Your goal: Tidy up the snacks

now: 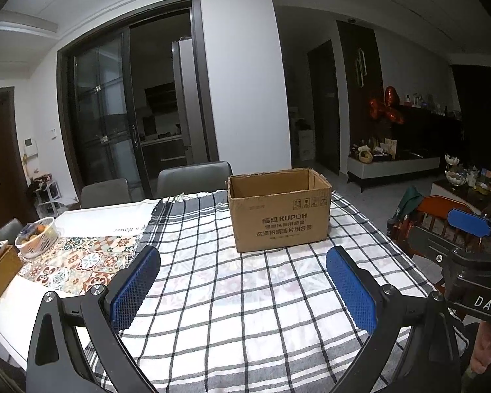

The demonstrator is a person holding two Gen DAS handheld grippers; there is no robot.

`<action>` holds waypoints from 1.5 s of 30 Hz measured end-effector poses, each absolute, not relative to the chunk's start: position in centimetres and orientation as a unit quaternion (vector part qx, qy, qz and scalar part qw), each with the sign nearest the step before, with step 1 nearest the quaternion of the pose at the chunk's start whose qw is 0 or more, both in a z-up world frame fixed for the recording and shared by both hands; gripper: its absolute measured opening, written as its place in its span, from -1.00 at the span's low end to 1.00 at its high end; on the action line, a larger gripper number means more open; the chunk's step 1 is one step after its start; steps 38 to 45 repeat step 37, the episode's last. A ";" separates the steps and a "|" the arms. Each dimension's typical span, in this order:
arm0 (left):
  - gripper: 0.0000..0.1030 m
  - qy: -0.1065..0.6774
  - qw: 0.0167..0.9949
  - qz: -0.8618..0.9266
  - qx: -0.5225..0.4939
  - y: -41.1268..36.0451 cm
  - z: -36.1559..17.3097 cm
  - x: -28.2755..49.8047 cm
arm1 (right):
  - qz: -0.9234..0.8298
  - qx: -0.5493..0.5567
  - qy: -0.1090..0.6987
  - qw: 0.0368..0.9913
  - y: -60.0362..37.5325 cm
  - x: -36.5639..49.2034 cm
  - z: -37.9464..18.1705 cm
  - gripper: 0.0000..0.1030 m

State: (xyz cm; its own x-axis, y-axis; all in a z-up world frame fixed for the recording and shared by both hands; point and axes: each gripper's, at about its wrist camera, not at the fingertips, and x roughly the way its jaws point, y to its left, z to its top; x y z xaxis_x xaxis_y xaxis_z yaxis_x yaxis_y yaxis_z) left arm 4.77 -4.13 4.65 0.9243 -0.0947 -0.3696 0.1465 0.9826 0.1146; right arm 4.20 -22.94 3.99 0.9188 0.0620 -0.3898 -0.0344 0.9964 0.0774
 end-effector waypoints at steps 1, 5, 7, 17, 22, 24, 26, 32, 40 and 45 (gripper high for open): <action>1.00 0.184 0.978 -0.062 0.071 -4.1 4.6 4.7 | 0.026 0.036 0.200 0.979 -23.0 4.1 4.0 0.66; 1.00 0.185 0.978 -0.062 0.071 -4.2 4.6 4.5 | 0.025 0.037 0.200 0.979 -23.2 4.1 4.0 0.66; 1.00 0.184 0.978 -0.062 0.072 -4.2 4.6 4.5 | 0.025 0.036 0.199 0.979 -23.3 4.1 4.0 0.66; 1.00 0.183 0.978 -0.064 0.072 -4.3 4.6 4.2 | 0.024 0.037 0.197 0.979 -23.4 3.9 4.2 0.66; 1.00 0.183 0.978 -0.064 0.071 -4.3 4.6 4.2 | 0.024 0.035 0.195 0.980 -23.4 3.8 4.3 0.66; 1.00 0.183 0.978 -0.064 0.071 -4.3 4.6 4.2 | 0.023 0.035 0.196 0.980 -23.3 3.7 4.3 0.66; 1.00 0.183 0.978 -0.064 0.071 -4.2 4.5 4.2 | 0.023 0.035 0.195 0.980 -23.2 3.7 4.3 0.66; 1.00 0.185 0.978 -0.064 0.070 -4.2 4.4 4.2 | 0.023 0.035 0.195 0.980 -23.2 3.7 4.2 0.66; 1.00 0.185 0.978 -0.063 0.069 -4.1 4.3 4.2 | 0.023 0.035 0.196 0.980 -23.2 3.7 4.2 0.66; 1.00 0.185 0.978 -0.063 0.069 -4.1 4.3 4.2 | 0.023 0.035 0.196 0.980 -23.2 3.7 4.2 0.66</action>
